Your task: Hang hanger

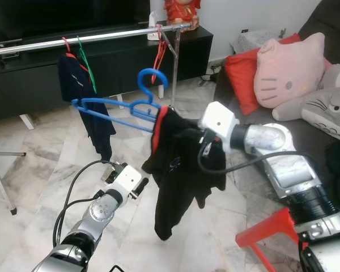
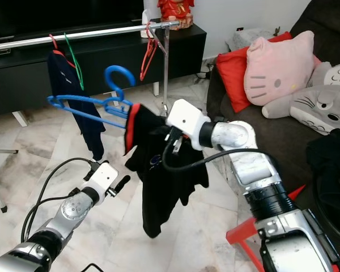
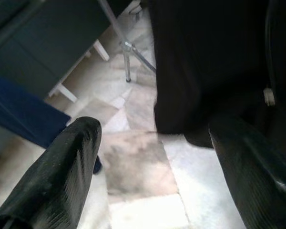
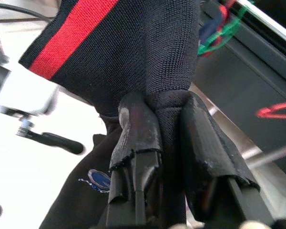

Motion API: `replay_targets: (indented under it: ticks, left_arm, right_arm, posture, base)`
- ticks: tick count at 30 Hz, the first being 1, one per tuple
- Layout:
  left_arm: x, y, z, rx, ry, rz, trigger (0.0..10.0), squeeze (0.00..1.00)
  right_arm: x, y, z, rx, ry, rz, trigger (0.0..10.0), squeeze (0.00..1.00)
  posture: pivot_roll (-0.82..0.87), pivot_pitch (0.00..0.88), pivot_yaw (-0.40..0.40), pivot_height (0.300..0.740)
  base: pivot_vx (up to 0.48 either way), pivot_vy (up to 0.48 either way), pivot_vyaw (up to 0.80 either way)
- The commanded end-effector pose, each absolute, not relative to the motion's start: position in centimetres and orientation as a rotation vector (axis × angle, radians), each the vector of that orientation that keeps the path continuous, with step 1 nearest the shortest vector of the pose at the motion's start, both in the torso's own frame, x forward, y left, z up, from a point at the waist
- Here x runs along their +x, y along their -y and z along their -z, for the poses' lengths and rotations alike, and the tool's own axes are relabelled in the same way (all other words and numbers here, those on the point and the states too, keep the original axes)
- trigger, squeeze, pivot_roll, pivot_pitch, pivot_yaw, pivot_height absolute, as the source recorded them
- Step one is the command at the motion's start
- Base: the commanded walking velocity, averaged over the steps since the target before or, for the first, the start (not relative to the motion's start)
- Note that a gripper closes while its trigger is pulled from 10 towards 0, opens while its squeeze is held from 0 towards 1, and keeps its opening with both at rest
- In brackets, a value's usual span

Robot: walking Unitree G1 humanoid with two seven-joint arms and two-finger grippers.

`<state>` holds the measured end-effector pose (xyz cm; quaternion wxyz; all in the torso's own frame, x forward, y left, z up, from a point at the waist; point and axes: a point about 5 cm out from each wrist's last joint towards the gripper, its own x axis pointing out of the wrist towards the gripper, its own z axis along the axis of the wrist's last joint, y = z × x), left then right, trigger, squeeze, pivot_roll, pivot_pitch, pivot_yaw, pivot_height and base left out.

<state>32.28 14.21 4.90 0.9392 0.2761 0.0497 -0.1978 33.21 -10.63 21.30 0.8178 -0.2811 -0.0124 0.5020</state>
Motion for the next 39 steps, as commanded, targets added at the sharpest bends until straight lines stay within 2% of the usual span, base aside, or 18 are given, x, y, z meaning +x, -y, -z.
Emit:
replay_targets:
  ticks: [1, 6, 14, 25, 31, 39]
  left_arm:
    - [32.2, -14.1, -4.7, 0.612, -0.092, 0.405, 10.0, 0.0]
    - [32.4, -14.3, -4.8, 0.647, -0.076, 0.345, 10.0, 0.0]
    - [32.0, -13.6, -4.2, 0.752, -0.074, 0.414, 10.0, 0.0]
    - [32.1, -14.1, -3.7, 0.849, -0.109, 0.372, 10.0, 0.0]
    - [32.2, -15.6, -3.4, 0.917, -0.164, 0.24, 10.0, 0.0]
    - [32.6, -16.2, -3.8, 0.954, -0.139, 0.158, 10.0, 0.0]
  right_arm:
    - [32.6, 10.1, -22.4, -0.591, 0.07, -1.103, 0.0, 0.0]
    - [31.8, 9.2, -22.7, -0.583, 0.079, -1.144, 0.0, 0.0]
    - [31.6, 8.8, -23.0, -0.577, 0.078, -1.148, 0.0, 0.0]
    - [31.4, 8.5, -23.3, -0.575, 0.077, -1.155, 0.0, 0.0]
    - [31.2, 8.1, -23.3, -0.567, 0.082, -1.16, 0.0, 0.0]
    - [31.1, 7.8, -23.0, -0.562, 0.078, -1.173, 0.0, 0.0]
  posture:
    - [-0.12, 0.068, -0.008, 0.74]
    - [-0.12, 0.071, -0.008, 0.74]
    - [-0.12, 0.075, -0.006, 0.74]
    - [-0.12, 0.074, -0.006, 0.74]
    - [-0.13, 0.073, -0.006, 0.74]
    - [-0.12, 0.074, -0.008, 0.74]
  base:
    - [0.0, 0.0, 0.0]
    - [0.0, 0.0, 0.0]
    - [0.0, 0.0, 0.0]
    - [0.0, 0.0, 0.0]
    - [0.0, 0.0, 0.0]
    - [0.0, 0.0, 0.0]
